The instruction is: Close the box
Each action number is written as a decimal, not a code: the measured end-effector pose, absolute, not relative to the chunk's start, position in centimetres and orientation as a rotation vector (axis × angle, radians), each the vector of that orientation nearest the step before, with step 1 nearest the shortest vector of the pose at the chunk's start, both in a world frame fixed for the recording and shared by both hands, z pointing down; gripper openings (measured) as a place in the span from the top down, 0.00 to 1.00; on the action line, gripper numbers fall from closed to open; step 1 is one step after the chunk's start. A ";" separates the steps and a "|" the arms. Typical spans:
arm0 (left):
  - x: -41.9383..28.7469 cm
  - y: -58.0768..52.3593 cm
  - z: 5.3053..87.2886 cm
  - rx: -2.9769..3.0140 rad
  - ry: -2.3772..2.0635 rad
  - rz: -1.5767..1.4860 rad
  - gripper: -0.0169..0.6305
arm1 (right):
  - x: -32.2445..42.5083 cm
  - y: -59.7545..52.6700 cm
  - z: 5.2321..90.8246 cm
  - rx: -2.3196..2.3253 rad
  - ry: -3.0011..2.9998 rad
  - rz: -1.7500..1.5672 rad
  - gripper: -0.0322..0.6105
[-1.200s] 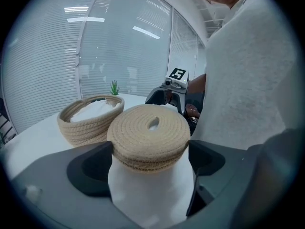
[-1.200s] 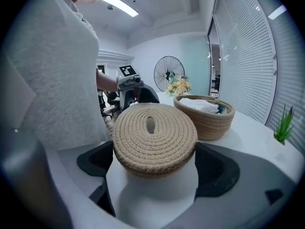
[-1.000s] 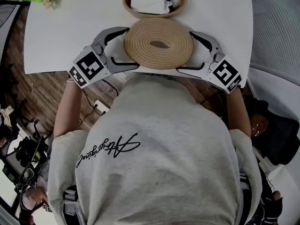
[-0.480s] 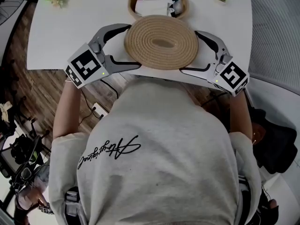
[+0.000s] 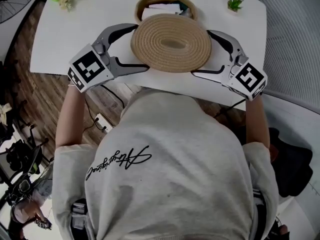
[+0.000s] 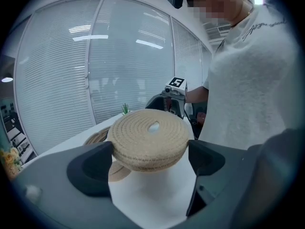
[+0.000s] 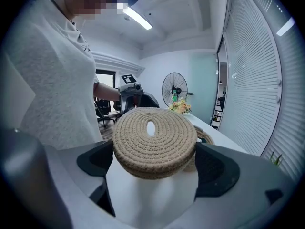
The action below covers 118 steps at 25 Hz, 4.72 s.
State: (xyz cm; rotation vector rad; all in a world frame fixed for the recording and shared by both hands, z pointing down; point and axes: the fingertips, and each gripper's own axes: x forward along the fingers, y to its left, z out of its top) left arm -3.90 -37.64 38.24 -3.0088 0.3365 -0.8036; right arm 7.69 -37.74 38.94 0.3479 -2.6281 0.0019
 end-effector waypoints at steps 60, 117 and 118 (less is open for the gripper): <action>-5.1 -51.1 42.0 -3.051 0.168 -0.802 0.21 | 6.6 -49.9 42.2 0.470 -2.547 0.099 0.10; -6.6 -47.6 39.2 -3.142 0.634 -0.338 0.19 | 6.2 -47.2 39.4 0.930 -2.755 0.112 0.04; -6.5 -47.3 38.7 -3.155 0.636 -0.304 0.19 | 6.1 -47.0 39.3 0.933 -2.756 0.114 0.05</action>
